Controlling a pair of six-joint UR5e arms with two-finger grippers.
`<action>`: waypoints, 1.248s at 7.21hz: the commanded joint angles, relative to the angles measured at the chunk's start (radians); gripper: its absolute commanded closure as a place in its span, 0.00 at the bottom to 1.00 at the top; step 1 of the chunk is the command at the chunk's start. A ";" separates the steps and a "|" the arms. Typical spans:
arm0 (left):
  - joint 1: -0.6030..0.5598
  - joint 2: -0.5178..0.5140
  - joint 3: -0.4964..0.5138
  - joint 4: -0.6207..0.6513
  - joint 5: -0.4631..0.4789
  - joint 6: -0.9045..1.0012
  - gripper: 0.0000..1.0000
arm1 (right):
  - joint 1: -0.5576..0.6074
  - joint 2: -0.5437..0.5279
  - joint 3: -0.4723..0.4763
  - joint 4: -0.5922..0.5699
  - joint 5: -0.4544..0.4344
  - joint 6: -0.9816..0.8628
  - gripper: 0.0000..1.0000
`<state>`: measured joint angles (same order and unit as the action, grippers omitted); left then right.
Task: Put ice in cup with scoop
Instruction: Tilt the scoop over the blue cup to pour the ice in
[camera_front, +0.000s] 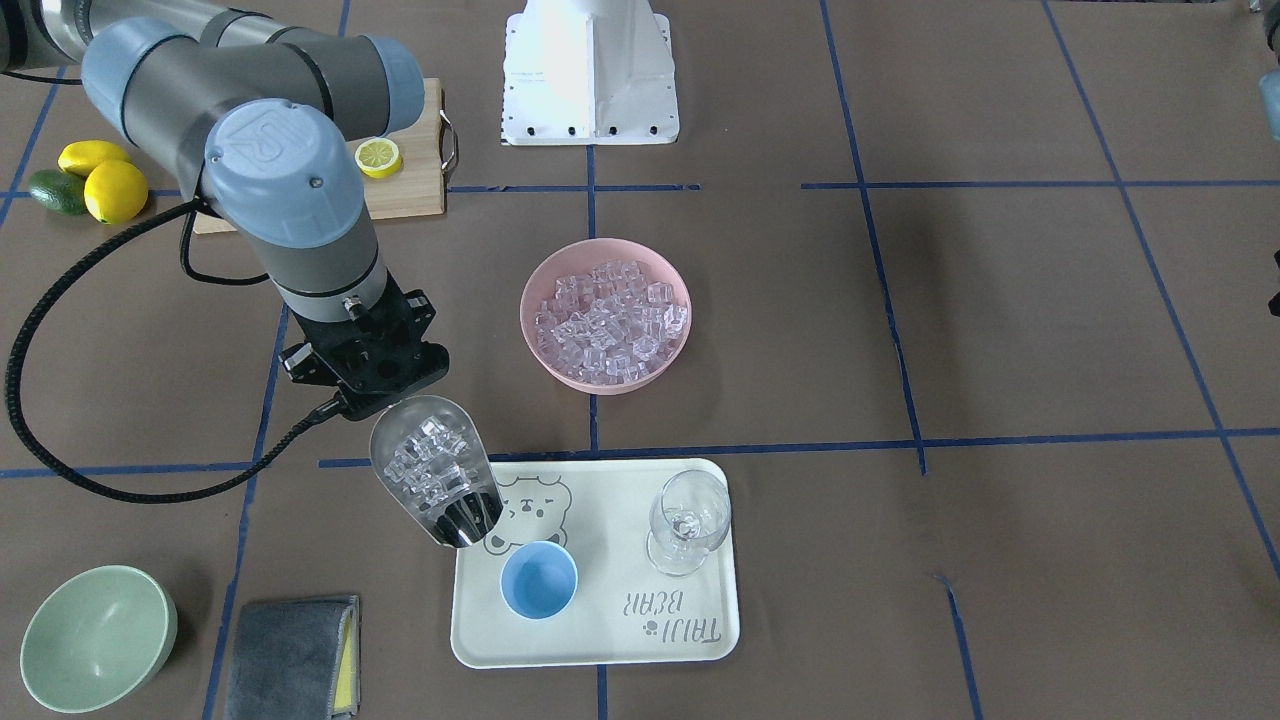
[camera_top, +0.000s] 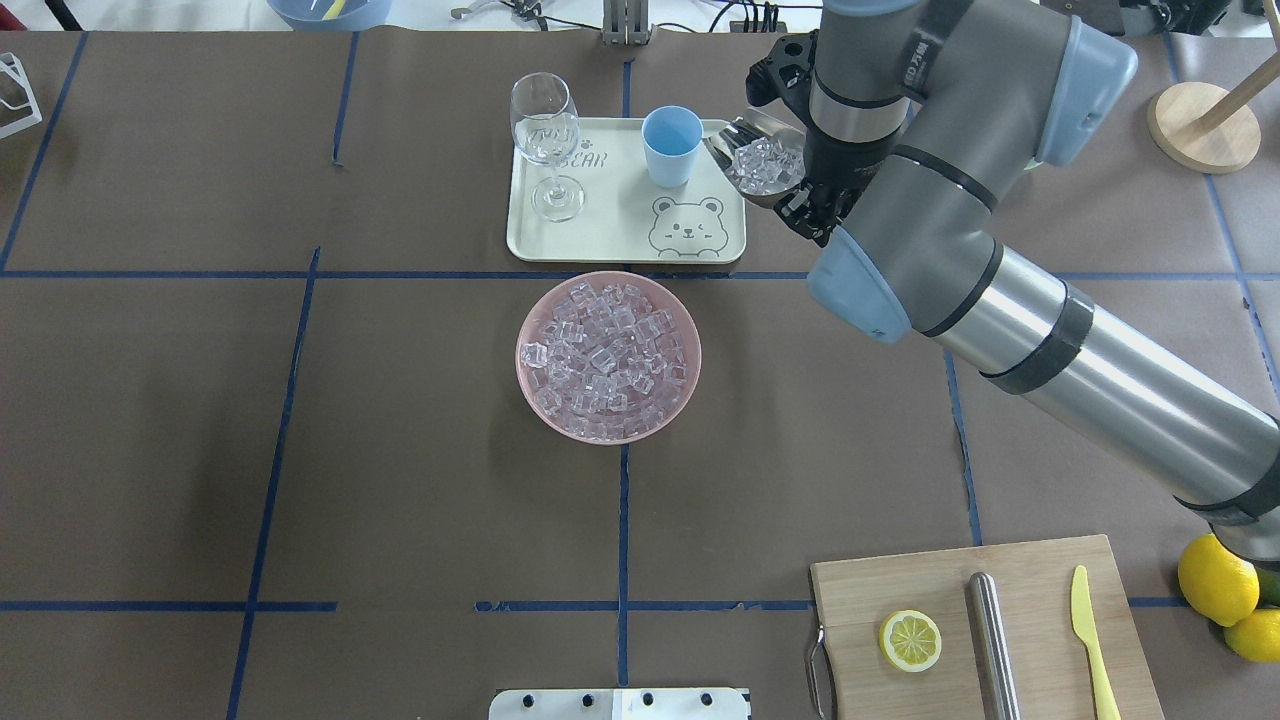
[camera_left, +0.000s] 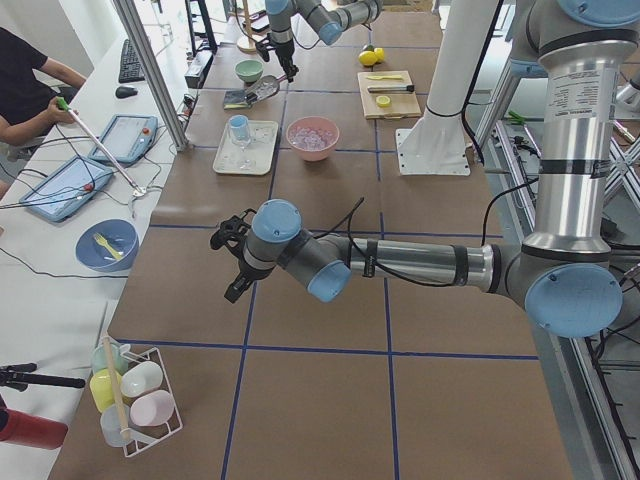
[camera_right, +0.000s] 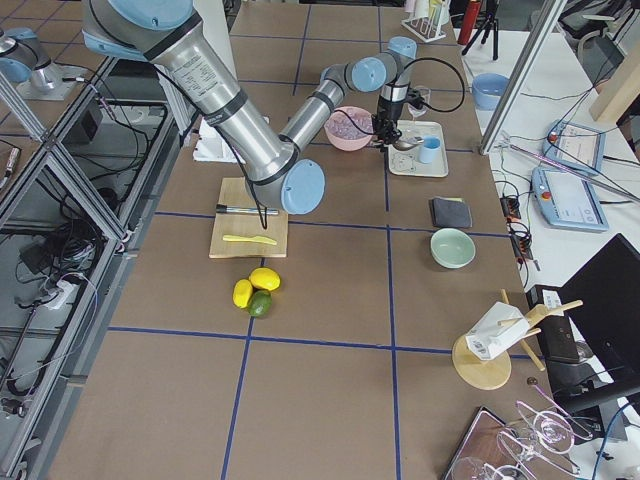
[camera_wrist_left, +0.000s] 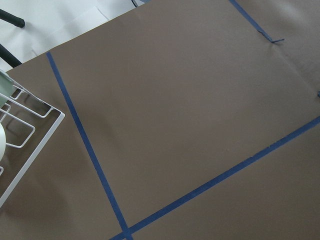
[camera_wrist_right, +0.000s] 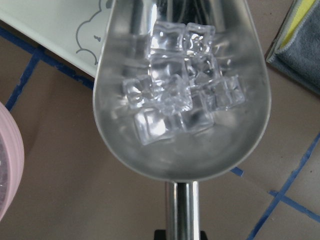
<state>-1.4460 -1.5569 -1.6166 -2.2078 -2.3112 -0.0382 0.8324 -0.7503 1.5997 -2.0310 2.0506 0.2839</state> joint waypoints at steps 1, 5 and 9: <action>-0.002 0.003 0.001 -0.004 -0.004 0.004 0.00 | -0.002 0.153 -0.164 -0.101 -0.001 -0.011 1.00; -0.002 0.009 -0.003 -0.007 -0.007 0.006 0.00 | -0.001 0.221 -0.283 -0.136 -0.003 -0.031 1.00; -0.002 0.014 -0.003 -0.007 -0.007 0.008 0.00 | -0.007 0.310 -0.392 -0.169 -0.036 -0.032 1.00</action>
<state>-1.4481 -1.5441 -1.6199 -2.2150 -2.3178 -0.0309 0.8274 -0.4580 1.2335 -2.1967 2.0324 0.2528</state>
